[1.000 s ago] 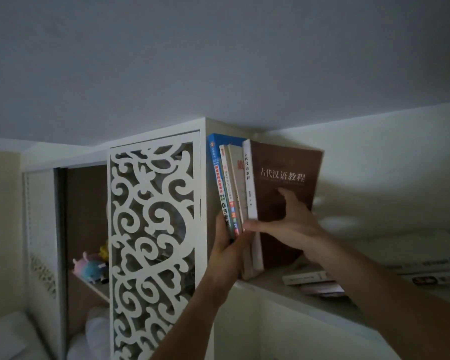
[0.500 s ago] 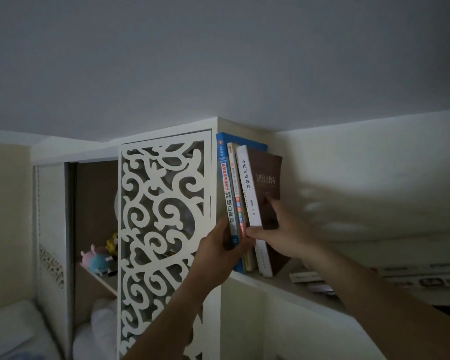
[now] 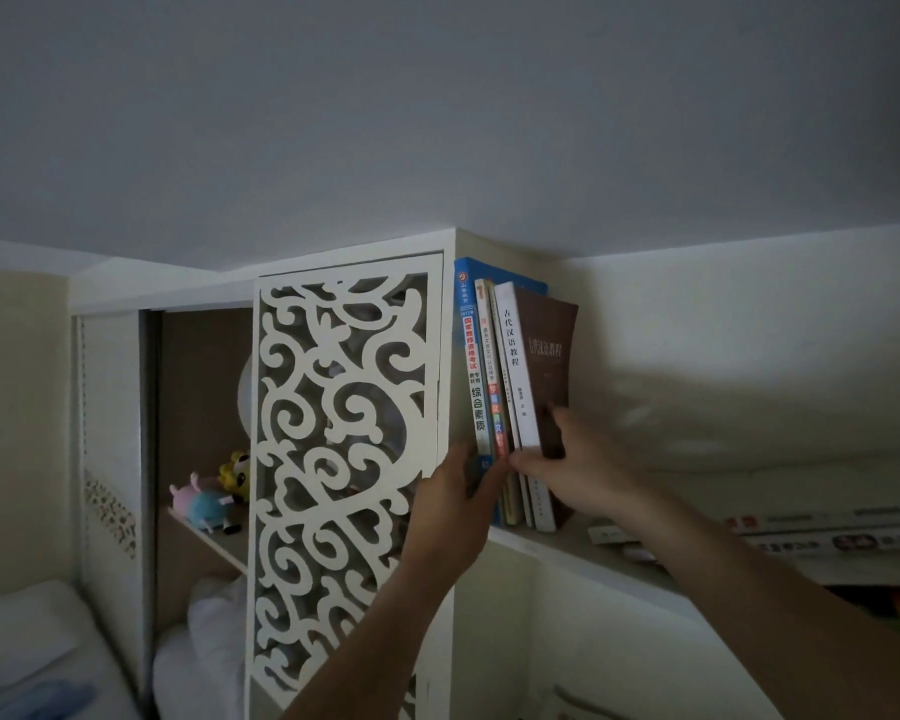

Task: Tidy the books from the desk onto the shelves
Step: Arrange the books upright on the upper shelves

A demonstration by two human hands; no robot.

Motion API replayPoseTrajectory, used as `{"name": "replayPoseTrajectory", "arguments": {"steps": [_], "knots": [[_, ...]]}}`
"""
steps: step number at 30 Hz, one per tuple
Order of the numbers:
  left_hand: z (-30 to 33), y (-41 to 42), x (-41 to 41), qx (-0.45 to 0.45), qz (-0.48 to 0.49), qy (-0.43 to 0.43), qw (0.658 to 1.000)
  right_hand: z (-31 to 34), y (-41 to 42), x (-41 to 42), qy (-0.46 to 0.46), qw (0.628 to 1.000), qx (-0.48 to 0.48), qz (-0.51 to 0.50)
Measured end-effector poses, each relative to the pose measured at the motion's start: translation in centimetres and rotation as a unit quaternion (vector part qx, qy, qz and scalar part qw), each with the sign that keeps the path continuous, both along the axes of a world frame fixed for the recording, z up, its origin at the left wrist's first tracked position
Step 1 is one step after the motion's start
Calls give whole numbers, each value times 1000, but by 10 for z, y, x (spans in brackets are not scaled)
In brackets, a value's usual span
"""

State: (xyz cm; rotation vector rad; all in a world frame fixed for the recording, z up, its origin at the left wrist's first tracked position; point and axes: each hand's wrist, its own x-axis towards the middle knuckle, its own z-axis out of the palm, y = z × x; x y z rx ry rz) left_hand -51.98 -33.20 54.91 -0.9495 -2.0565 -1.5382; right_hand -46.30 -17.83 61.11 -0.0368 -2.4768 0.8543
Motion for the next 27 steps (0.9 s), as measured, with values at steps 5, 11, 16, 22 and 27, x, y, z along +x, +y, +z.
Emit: {"name": "replayPoseTrajectory", "arguments": {"steps": [5,11,16,22,27], "knots": [[-5,-1,-6,-57,6,8,998,-13,5,-1,-4,999,35,-23],[-9,1,-7,-66,53,8,996,-22,-8,-15,8,998,53,-43],[-15,1,8,-81,118,63,988,-32,-12,0,21,996,54,-64],[-61,-18,21,-185,223,239,927,-80,-36,54,155,938,302,-72],[-110,-31,30,-249,191,281,907,-137,-20,96,148,900,395,-108]]}}
